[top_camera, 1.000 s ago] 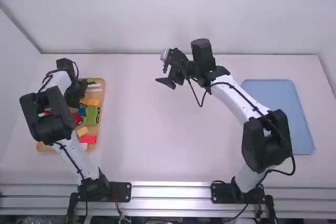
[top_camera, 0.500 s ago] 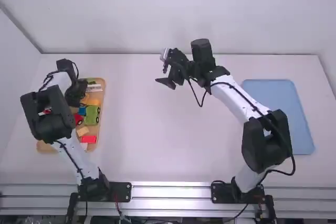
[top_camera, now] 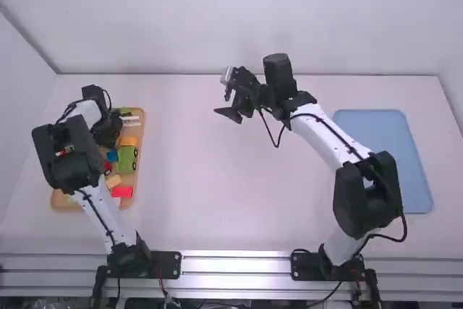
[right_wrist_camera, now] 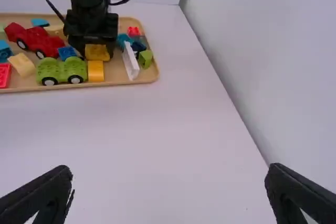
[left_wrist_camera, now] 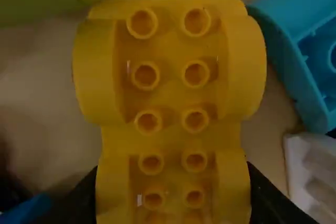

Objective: Assemble lego blocks to make yellow taxi

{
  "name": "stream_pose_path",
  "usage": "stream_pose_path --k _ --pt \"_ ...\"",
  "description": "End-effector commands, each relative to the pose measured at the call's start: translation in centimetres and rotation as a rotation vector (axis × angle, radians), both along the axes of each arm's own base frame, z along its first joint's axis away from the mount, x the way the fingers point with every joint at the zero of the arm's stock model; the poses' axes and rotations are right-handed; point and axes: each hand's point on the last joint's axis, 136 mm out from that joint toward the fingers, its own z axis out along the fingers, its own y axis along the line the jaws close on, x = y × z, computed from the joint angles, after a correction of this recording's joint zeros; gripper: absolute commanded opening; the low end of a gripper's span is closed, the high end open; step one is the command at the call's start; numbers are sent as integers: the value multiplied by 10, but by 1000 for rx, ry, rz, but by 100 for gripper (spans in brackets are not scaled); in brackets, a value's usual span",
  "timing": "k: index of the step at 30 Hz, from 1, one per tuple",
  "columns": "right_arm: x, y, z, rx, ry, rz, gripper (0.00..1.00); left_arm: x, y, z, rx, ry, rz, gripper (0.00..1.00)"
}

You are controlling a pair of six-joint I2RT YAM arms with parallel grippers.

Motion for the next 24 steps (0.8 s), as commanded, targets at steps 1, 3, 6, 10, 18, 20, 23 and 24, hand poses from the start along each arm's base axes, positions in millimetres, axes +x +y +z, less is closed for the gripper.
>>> stream_pose_path --k 1,3,6,10,18,20,23,24 --pt "-1 1 -8 -5 19 4 98 -7 0 -14 -1 42 -19 41" --pt "0 1 -8 -4 18 3 98 2 -1 -8 -11 10 -75 38" --pt "-1 2 -8 -4 18 4 98 4 0 17 -18 8 -97 29" --pt "-5 4 -5 11 23 28 98 2 -2 70 24 -4 -152 25" --pt "-39 10 14 95 81 180 98 -28 -28 157 198 -43 -320 25" --pt "-51 13 22 104 88 215 98 -25 -55 171 203 -131 -493 24" --pt "-65 19 34 111 76 244 98 -25 -84 179 216 -210 -658 18" --pt "-70 22 38 118 71 262 98 -27 -93 178 222 -218 -700 19"
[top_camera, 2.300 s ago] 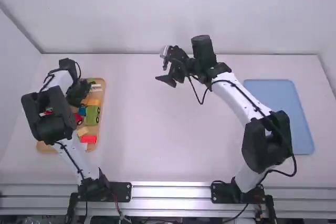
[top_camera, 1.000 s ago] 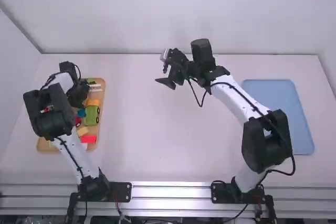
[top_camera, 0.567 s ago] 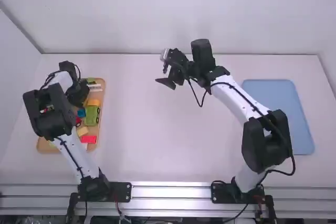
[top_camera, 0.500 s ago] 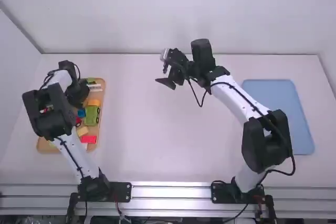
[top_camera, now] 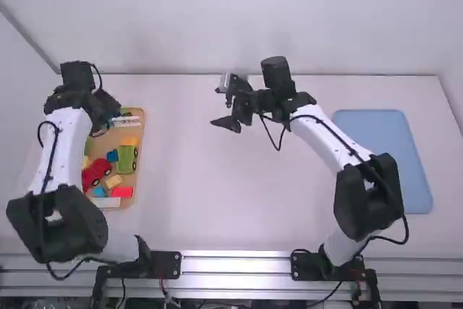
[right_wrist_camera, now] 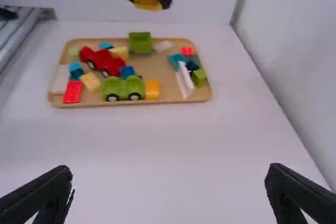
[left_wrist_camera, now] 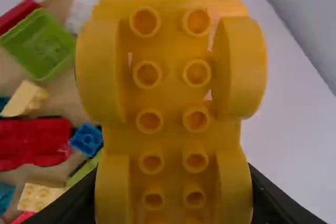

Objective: Assemble lego blocks to make yellow taxi

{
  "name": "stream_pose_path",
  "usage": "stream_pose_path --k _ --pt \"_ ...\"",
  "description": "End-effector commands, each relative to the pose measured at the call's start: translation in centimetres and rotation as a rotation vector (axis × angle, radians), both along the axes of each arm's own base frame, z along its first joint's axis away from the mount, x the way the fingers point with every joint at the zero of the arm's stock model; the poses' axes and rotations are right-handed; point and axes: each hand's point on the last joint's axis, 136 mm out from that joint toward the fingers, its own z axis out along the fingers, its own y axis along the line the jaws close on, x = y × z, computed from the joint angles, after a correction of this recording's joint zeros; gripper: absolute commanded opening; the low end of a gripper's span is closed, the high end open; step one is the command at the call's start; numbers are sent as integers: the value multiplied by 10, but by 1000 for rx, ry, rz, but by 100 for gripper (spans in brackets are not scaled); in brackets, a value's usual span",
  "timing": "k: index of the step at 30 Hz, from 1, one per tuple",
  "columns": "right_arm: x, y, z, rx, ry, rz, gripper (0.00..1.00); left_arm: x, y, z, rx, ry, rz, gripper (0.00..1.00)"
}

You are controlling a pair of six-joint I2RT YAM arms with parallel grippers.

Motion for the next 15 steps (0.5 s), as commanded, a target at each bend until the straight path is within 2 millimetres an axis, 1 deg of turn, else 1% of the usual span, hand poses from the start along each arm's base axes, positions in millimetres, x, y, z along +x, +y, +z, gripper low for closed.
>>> stream_pose_path --k 1,2,3,4,5,6,7,8,9,11,14,15 --pt "-35 11 37 79 -35 113 98 -9 -40 -24 23 67 -263 20" --pt "-46 14 46 115 -29 168 98 -11 -56 -29 40 81 -351 23" --pt "-48 14 47 120 -28 176 98 -12 -61 -31 46 87 -380 23" --pt "-58 12 54 159 -14 235 98 -16 -80 -40 65 121 -480 24" --pt "-61 10 58 178 -6 259 98 -18 -88 -45 74 140 -524 24" --pt "-67 4 64 213 9 302 98 -22 -102 -53 91 177 -610 23" --pt "-68 2 65 222 12 312 98 -23 -106 -55 96 188 -635 24" --pt "-71 -4 71 250 23 343 98 -27 -119 -64 113 225 -720 23" --pt "-74 -8 75 270 29 364 98 -29 -134 -72 136 259 -818 22" --pt "-73 -12 77 276 30 362 98 -30 -153 -83 160 294 -933 17" --pt "-66 -12 83 249 62 291 98 -36 -199 -107 154 331 -1215 11" --pt "-64 -11 84 239 66 269 98 -37 -206 -110 150 334 -1255 10"
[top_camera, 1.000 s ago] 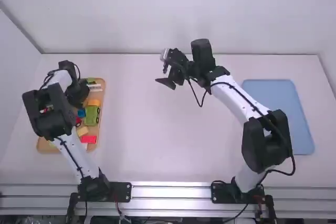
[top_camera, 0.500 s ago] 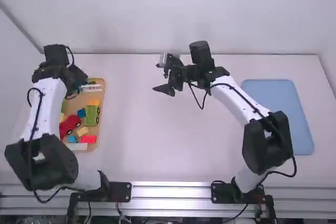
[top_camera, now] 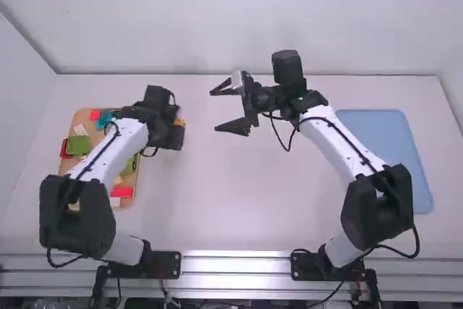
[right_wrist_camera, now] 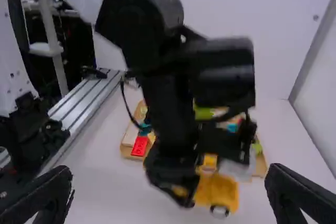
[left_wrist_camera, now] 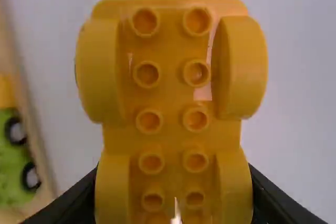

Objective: Assemble lego blocks to make yellow taxi

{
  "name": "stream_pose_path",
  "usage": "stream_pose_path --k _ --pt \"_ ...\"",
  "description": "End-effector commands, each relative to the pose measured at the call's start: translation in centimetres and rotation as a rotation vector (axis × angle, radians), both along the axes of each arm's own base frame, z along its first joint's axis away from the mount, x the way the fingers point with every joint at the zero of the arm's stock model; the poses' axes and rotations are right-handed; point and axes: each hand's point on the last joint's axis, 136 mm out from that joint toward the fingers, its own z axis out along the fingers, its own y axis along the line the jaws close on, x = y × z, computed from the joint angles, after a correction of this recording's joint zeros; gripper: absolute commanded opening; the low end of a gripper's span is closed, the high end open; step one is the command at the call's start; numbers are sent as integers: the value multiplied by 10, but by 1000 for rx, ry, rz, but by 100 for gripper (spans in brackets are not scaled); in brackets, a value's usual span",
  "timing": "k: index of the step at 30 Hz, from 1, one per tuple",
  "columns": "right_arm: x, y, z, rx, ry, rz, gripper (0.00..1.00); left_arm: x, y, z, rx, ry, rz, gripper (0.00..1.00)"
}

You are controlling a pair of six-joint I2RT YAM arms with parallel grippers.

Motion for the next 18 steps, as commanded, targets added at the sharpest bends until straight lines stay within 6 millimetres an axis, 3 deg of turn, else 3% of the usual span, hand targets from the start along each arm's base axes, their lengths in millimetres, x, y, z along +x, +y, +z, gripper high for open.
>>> stream_pose_path --k 1,2,6,10,13,18 --pt "-10 3 21 -14 27 -40 98 -10 -37 -21 -10 53 -311 9" --pt "-7 5 23 -40 22 -97 98 -13 -53 -33 -15 75 -416 9" --pt "-6 3 33 -64 -10 -209 98 -18 -84 -60 12 99 -634 17" --pt "0 -16 39 -55 0 -364 98 -24 -117 -83 58 84 -904 27" --pt "-2 -28 38 -26 0 -406 98 -33 -130 -92 96 79 -1116 18" --pt "-11 -39 33 51 9 -442 98 -42 -148 -98 122 46 -1339 27"
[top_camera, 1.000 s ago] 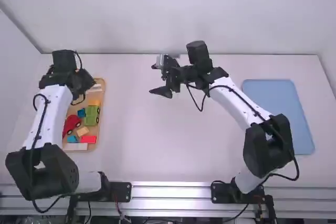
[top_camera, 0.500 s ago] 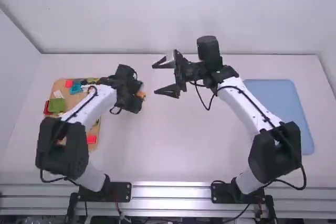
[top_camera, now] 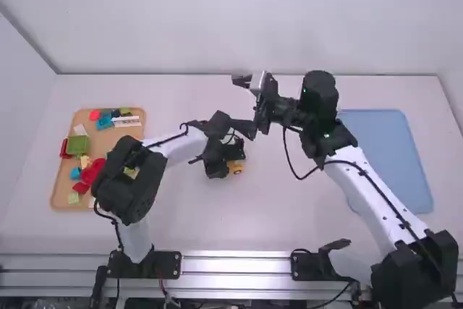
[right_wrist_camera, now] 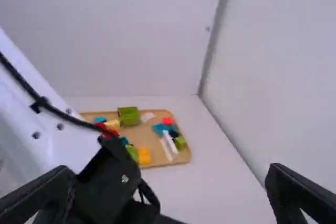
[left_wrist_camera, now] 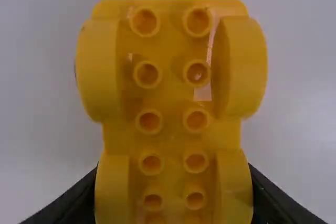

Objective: Assemble lego blocks to make yellow taxi

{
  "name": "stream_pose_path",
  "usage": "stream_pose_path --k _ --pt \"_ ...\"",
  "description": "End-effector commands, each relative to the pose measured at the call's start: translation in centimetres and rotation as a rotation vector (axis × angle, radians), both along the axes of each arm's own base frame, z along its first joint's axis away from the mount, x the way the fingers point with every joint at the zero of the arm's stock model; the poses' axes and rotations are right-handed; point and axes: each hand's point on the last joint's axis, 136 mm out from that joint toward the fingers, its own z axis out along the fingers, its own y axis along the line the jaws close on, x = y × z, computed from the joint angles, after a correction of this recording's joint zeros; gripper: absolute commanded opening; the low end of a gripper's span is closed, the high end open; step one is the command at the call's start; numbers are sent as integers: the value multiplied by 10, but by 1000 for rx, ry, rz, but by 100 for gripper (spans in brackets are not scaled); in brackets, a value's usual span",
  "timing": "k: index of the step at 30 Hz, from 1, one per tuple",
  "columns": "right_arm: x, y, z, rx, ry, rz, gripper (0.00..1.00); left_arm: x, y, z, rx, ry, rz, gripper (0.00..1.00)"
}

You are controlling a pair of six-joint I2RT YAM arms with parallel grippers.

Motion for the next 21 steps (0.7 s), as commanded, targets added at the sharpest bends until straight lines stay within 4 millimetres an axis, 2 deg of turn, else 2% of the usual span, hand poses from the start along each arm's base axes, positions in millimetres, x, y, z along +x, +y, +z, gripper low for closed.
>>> stream_pose_path --k 1,5,9,10,11,17,21 --pt "-3 -3 -12 35 97 -35 98 -9 -6 -5 -10 -5 -212 29" --pt "-2 -5 -20 67 123 -59 98 -20 -10 -7 -45 26 -288 39" --pt "-2 -5 -25 60 138 -59 98 -24 -8 -12 -50 38 -269 59" --pt "-2 -5 -24 60 134 -59 98 -23 -9 -13 -51 38 -244 86" --pt "-1 -5 -24 59 131 -60 98 -23 -9 -14 -50 37 -236 99" --pt "-2 -5 -22 54 88 -56 98 -4 4 -15 20 -17 -94 99" --pt "-1 -5 -18 43 51 -54 98 9 5 4 -9 -36 -52 99"
